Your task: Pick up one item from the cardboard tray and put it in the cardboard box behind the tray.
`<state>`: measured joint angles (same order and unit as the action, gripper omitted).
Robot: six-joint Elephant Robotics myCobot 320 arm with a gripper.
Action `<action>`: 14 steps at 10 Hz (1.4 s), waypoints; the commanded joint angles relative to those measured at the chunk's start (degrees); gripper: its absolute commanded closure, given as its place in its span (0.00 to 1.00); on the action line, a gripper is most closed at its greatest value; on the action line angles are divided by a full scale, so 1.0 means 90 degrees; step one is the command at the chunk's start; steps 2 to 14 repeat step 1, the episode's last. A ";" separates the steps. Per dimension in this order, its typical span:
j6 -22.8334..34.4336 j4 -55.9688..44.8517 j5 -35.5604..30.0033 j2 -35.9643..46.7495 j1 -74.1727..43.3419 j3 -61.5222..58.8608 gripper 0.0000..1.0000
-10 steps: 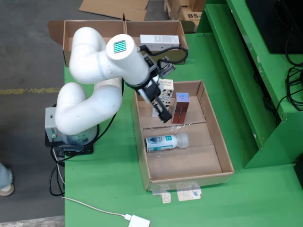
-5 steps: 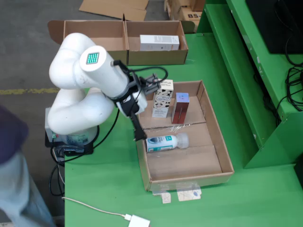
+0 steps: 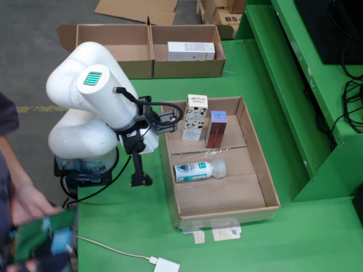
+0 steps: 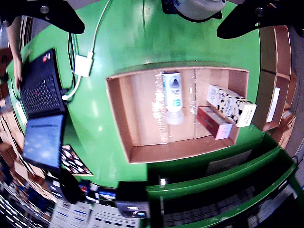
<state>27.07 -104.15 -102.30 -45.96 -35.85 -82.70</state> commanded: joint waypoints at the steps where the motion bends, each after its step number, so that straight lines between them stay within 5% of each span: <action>1: 0.0236 -0.0161 0.0105 0.0134 -0.2467 -0.0033 0.00; 14: 0.0236 -0.0161 0.0105 0.0134 -0.2467 -0.0033 0.00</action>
